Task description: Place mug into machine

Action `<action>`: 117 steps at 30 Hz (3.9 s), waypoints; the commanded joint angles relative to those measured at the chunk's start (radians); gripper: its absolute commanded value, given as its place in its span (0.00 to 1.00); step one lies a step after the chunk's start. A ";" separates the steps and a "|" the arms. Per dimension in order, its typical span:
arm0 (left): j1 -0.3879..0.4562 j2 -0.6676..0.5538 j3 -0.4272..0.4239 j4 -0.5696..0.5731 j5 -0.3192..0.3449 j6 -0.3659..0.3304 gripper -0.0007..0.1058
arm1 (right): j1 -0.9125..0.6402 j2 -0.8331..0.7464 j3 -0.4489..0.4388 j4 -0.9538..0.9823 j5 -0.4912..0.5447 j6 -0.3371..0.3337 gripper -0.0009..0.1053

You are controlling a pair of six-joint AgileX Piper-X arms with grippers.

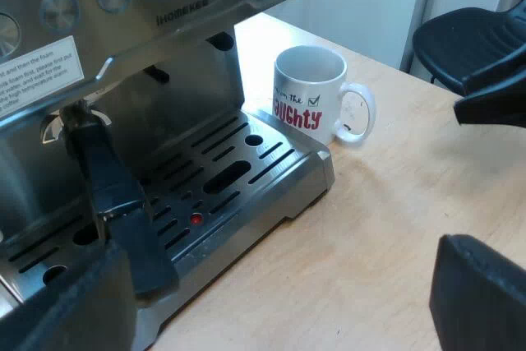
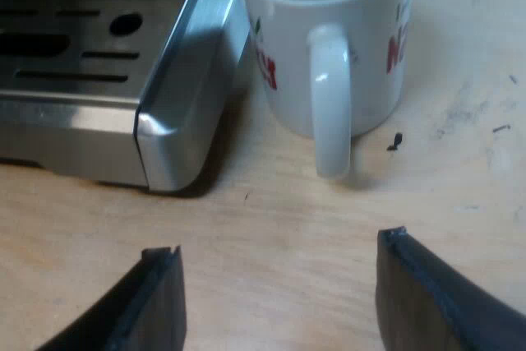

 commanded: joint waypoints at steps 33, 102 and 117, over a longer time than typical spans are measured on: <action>-0.003 -0.001 0.005 -0.002 0.006 -0.010 0.75 | 0.004 0.672 0.000 -0.734 -0.002 -0.003 0.50; -0.003 -0.001 0.005 -0.002 0.006 -0.010 0.75 | 0.004 0.707 -0.100 -0.704 0.037 -0.011 0.01; -0.003 -0.001 0.005 -0.002 0.006 -0.010 0.75 | 0.004 0.333 -0.100 -0.367 0.066 -0.035 0.01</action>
